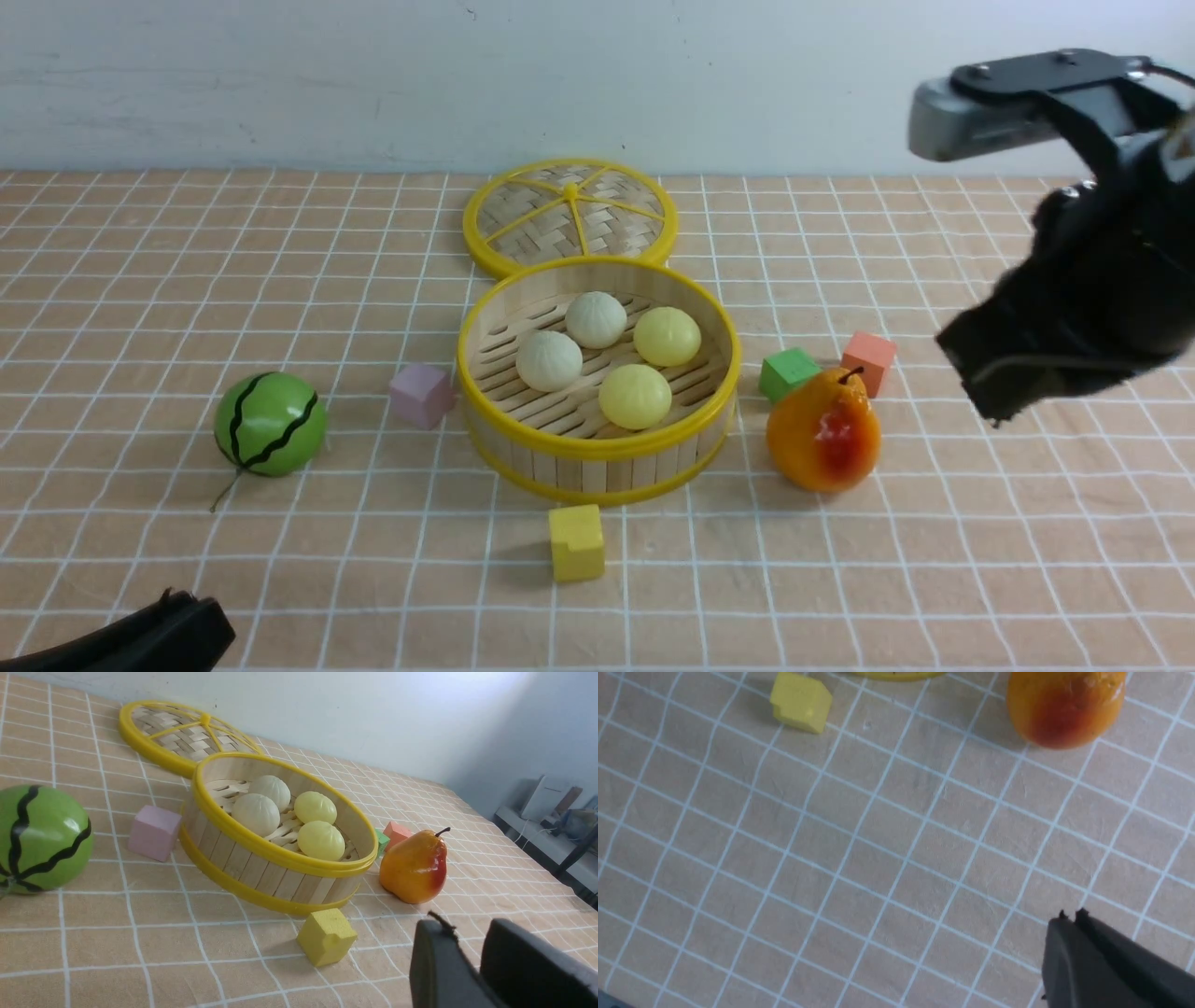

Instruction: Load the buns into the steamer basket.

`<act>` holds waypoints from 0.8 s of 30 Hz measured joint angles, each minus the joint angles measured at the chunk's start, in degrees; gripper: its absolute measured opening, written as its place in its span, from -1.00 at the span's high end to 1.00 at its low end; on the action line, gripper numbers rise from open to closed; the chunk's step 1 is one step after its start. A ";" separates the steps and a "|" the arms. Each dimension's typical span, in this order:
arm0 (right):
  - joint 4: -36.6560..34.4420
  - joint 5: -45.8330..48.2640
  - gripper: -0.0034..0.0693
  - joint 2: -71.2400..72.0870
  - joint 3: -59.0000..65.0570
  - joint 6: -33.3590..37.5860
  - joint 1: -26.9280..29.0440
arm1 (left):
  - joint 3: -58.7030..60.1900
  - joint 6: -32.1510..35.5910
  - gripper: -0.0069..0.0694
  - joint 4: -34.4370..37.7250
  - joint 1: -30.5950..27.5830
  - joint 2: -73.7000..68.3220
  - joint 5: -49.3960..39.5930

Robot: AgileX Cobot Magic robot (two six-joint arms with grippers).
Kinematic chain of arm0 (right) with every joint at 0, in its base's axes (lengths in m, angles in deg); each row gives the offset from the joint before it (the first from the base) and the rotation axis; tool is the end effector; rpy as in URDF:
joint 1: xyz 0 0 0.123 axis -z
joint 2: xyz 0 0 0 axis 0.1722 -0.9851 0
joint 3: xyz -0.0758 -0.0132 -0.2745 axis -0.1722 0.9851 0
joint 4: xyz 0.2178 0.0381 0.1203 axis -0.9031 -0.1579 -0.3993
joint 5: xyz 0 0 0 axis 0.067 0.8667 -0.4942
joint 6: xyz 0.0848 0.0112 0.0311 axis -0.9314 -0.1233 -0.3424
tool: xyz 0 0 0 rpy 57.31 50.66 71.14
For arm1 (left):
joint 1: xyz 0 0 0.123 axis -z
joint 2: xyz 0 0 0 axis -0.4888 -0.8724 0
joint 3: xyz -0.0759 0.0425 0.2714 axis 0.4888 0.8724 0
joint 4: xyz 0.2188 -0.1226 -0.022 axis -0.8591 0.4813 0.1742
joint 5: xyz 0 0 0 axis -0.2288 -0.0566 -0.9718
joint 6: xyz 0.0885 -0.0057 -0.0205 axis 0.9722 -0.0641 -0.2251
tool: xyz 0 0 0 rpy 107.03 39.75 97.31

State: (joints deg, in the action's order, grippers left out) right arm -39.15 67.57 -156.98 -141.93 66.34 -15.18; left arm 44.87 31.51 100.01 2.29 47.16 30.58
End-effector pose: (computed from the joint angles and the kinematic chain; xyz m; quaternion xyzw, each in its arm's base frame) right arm 0.2214 0.1146 0.3838 -0.2063 0.9491 0.1056 0.2133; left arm 0.0732 -0.0417 0.2275 0.0329 0.7222 -0.3152 0.6148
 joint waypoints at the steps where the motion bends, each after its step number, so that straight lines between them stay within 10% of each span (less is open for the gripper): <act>1: 0.00 0.05 0.97 1.41 0.55 0.00 0.00 | 0.00 0.00 0.44 0.00 0.00 0.00 0.00; 15: 1.73 -3.83 0.96 17.90 7.49 1.95 4.31 | 0.00 0.00 0.41 0.00 0.00 0.00 0.00; 24: -0.79 -45.68 0.96 58.00 57.55 2.80 20.59 | 0.00 0.00 0.39 0.00 0.00 0.00 0.00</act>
State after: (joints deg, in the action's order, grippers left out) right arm -39.94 21.89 -98.98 -84.38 69.14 5.42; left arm 44.87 31.51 100.01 2.29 47.16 30.58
